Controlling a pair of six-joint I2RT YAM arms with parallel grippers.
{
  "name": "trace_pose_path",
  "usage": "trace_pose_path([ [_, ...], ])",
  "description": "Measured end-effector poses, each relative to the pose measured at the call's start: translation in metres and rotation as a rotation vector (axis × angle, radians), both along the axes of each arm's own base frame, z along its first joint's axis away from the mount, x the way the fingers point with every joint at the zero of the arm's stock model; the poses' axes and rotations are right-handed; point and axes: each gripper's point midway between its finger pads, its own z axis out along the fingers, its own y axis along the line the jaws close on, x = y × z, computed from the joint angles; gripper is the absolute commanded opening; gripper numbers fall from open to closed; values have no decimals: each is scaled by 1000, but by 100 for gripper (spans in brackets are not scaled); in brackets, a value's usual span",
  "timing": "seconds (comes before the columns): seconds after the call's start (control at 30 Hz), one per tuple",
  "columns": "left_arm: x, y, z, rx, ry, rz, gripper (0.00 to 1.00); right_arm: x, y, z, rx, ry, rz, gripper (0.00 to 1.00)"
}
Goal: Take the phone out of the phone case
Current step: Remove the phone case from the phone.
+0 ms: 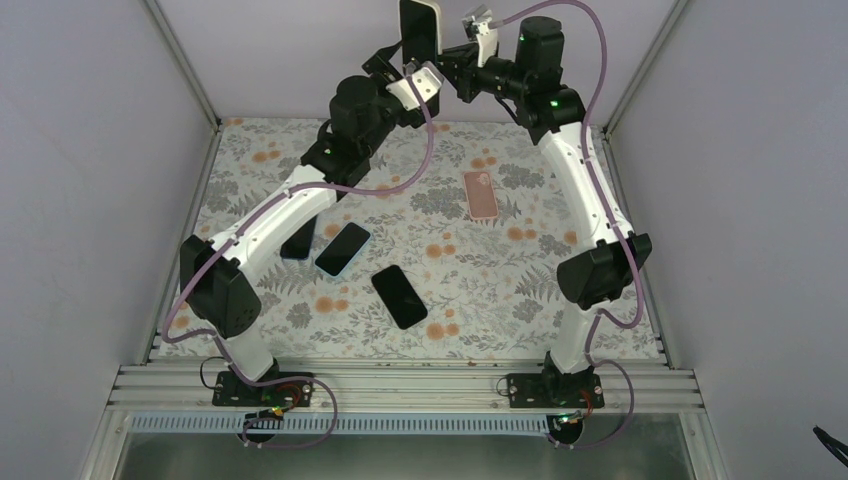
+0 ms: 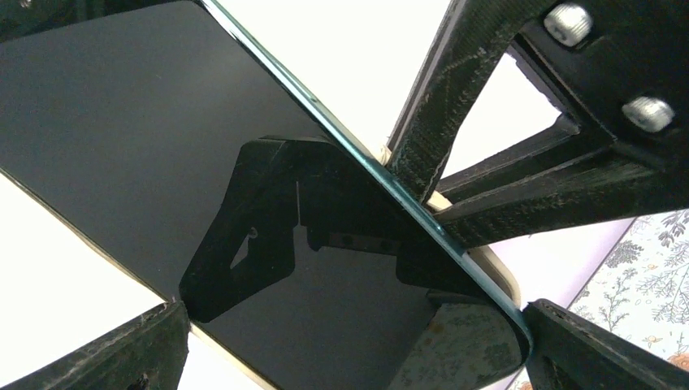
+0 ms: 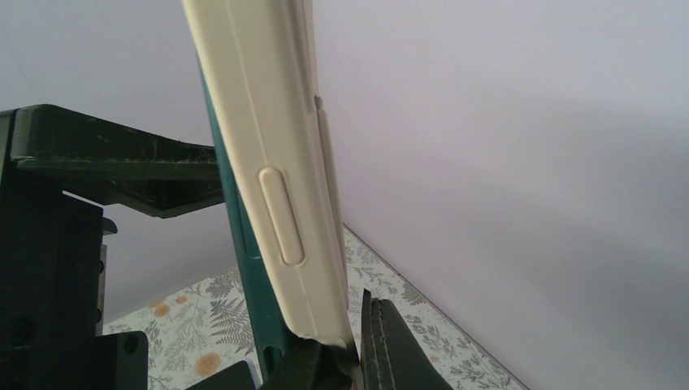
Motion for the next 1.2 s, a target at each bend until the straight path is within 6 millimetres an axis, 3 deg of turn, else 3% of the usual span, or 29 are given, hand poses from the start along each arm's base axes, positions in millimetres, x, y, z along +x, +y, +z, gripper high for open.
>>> trace_pose_path([
  [0.2,0,1,3,4,-33,42,99,-1,3,2,5,-14,5,3],
  [0.5,-16,11,9,24,-270,272,99,-5,8,2,8,-29,18,3],
  [0.9,-54,41,52,46,-637,493,92,-31,20,23,35,-103,118,3],
  [1.03,-65,36,44,82,-709,520,87,-38,23,16,17,-88,161,3],
  [1.2,-70,12,18,182,-764,505,76,-40,21,-10,-17,3,195,3],
])
